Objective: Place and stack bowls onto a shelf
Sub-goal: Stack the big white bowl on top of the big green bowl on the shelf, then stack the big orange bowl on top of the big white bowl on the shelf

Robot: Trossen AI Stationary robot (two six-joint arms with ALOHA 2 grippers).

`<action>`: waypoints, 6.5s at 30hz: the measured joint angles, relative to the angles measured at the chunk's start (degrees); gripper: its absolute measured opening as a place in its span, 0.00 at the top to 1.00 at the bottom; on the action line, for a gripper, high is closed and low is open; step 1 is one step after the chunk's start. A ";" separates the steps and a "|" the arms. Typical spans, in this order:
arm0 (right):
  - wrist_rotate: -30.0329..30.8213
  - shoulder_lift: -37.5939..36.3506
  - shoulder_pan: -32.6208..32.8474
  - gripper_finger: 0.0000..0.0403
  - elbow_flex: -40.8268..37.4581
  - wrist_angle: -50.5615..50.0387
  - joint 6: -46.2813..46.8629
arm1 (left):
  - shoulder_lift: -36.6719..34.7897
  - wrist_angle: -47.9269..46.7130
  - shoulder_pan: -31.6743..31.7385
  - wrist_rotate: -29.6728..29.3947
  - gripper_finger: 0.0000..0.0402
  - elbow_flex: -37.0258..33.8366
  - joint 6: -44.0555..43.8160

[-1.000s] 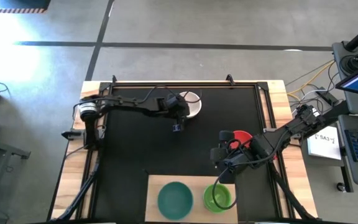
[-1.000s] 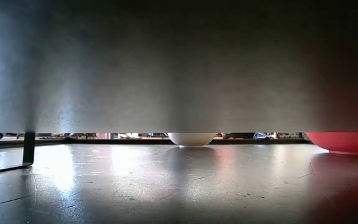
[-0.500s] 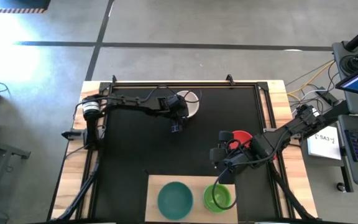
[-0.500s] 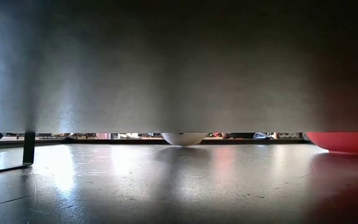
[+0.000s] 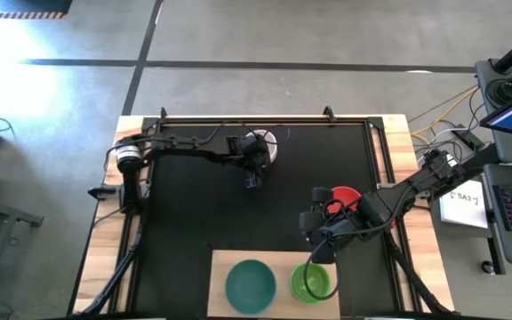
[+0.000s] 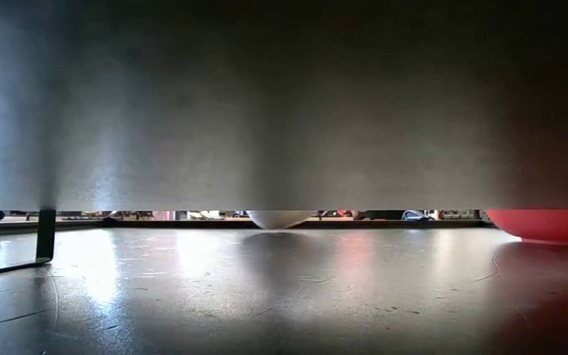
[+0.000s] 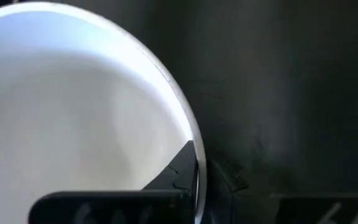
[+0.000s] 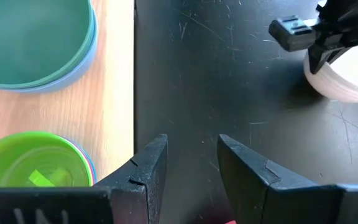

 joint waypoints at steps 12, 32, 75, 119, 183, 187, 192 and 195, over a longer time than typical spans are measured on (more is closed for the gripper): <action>0.00 0.00 0.01 0.68 0.00 0.08 0.01 | -11.25 0.04 -4.96 -0.34 1.00 -6.76 -8.18; 0.00 0.00 -0.01 0.68 0.00 0.40 0.01 | -27.17 -4.94 -28.92 -12.31 1.00 -9.88 -34.16; 0.00 0.00 -0.01 0.68 0.00 0.43 0.00 | -10.80 -8.84 -58.41 -12.29 1.00 11.02 -20.44; 0.00 0.00 -0.01 0.68 0.00 0.43 0.01 | -5.10 -14.37 -58.26 -18.55 0.76 18.85 -28.50; -10.89 -0.68 -15.60 0.67 0.00 -13.57 19.07 | -5.01 -44.08 -51.60 -42.86 0.76 23.96 -53.67; -14.22 -0.68 -20.31 0.60 0.00 -17.39 22.01 | -5.01 -46.21 -52.42 -42.72 0.76 23.96 -55.18; -14.80 -0.68 -24.58 0.51 0.00 -21.19 29.75 | -5.01 -50.91 -53.85 -42.70 0.76 23.96 -60.02; -14.82 -0.70 -25.32 0.48 -0.47 -21.45 32.14 | -5.01 -54.52 -54.89 -42.64 0.76 23.96 -64.36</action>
